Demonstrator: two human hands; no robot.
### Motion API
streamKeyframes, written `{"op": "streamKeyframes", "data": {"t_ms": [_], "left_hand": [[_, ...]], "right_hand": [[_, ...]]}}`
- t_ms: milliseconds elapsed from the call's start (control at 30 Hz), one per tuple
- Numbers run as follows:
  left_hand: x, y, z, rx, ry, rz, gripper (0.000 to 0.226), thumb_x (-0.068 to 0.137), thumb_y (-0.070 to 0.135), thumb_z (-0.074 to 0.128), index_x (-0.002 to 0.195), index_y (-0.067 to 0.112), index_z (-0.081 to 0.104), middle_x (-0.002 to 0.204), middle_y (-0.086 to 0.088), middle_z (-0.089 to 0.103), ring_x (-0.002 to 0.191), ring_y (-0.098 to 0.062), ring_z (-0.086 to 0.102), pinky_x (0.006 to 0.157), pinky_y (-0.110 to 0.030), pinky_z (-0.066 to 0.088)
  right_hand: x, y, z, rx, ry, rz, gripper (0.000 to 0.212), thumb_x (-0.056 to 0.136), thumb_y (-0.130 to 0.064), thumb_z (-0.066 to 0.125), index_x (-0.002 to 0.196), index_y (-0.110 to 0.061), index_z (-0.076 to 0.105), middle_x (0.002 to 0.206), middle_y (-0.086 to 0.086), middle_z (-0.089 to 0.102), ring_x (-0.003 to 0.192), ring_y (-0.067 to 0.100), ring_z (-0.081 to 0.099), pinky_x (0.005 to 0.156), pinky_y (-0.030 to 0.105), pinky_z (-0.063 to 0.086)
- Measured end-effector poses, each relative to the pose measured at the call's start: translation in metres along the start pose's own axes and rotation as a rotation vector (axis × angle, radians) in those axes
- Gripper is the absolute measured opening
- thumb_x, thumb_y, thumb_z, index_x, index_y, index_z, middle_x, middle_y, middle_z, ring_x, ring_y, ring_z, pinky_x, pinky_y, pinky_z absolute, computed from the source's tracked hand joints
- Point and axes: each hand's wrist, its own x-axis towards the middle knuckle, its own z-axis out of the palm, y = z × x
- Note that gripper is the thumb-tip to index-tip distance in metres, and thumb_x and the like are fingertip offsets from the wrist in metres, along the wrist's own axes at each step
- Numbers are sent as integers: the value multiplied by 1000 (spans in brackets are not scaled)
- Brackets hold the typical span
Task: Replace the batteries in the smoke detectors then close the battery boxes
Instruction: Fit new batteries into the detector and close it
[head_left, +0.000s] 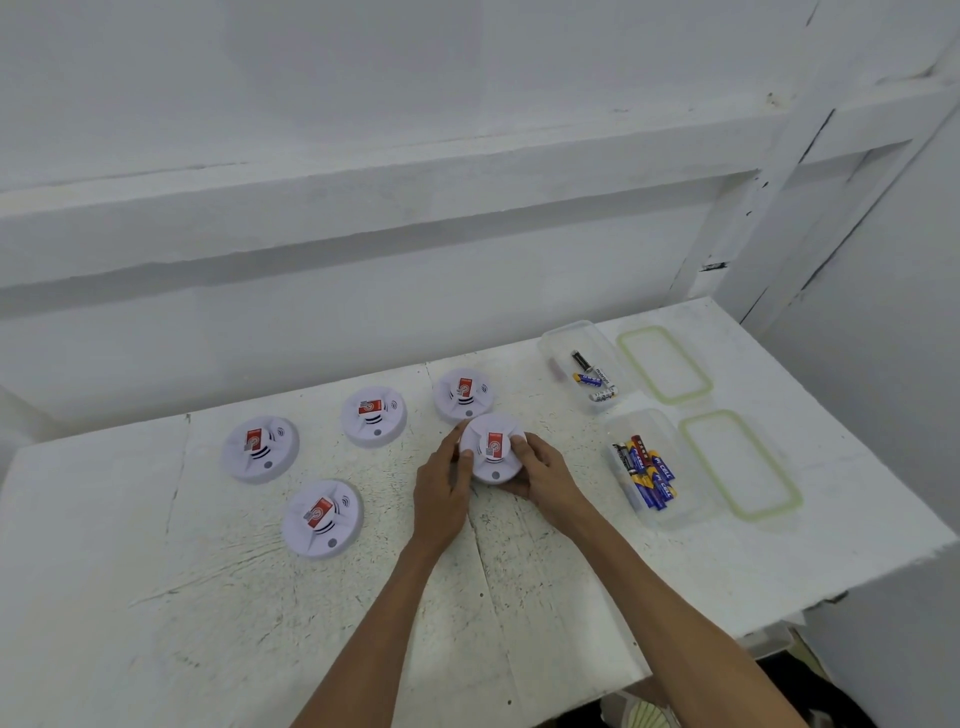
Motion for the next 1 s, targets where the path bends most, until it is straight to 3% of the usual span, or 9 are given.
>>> {"op": "streamKeyframes", "data": {"t_ms": [633, 867, 1000], "left_hand": [[0, -6, 3, 31, 14, 9, 45, 106, 42, 43, 148, 26, 51, 137, 12, 64, 119, 2, 60, 96, -21, 51], [0, -4, 2, 25, 12, 10, 47, 106, 42, 43, 148, 24, 52, 136, 13, 64, 118, 4, 61, 94, -14, 49], [0, -5, 2, 24, 15, 15, 46, 106, 42, 43, 148, 24, 52, 136, 12, 64, 119, 3, 61, 96, -20, 51]], "right_hand": [[1, 3, -4, 29, -36, 14, 35, 102, -32, 52, 129, -11, 60, 122, 13, 69, 112, 31, 67, 93, 51, 56], [3, 3, -4, 18, -30, 16, 37, 100, -34, 54, 128, -12, 60, 121, 12, 69, 112, 31, 67, 94, 53, 55], [3, 4, -4, 32, -33, 24, 36, 101, -33, 53, 128, -10, 60, 122, 13, 69, 112, 32, 67, 94, 54, 54]]}}
